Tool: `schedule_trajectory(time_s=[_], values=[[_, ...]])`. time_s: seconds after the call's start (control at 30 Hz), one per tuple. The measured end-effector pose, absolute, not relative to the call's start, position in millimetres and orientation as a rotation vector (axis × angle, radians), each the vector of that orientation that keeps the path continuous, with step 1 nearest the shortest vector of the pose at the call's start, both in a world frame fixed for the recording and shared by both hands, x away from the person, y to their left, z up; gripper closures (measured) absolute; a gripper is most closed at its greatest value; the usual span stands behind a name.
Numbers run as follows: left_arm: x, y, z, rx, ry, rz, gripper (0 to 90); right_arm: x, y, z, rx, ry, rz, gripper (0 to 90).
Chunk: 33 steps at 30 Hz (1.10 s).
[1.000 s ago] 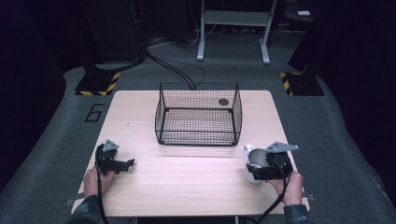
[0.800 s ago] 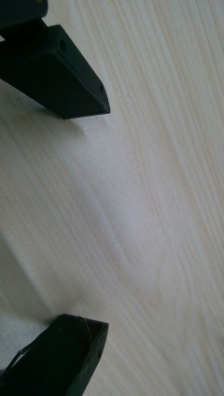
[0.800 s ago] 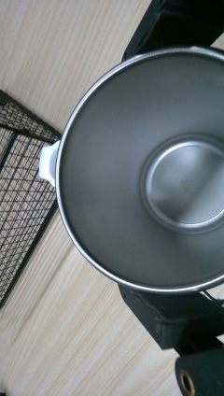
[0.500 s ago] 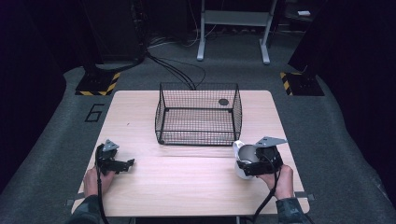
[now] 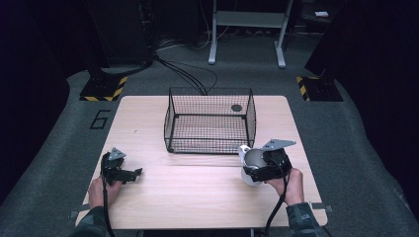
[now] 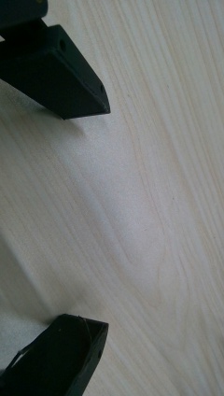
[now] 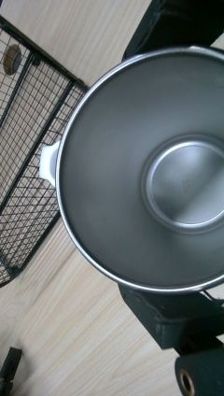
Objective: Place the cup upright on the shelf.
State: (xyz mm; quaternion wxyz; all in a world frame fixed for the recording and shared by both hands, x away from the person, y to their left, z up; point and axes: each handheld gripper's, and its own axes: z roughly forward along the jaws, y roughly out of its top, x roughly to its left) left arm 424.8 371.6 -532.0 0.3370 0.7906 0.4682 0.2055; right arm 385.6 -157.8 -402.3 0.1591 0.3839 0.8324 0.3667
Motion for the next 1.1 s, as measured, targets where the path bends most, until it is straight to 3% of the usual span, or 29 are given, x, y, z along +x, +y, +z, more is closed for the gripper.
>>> schedule_trajectory(time_s=[1.1], values=[[425, 372, -532, 2.061, 1.22, 0.536, 0.0, 413, -120, -365, 1.004, 2.415, 1.108, 5.9]])
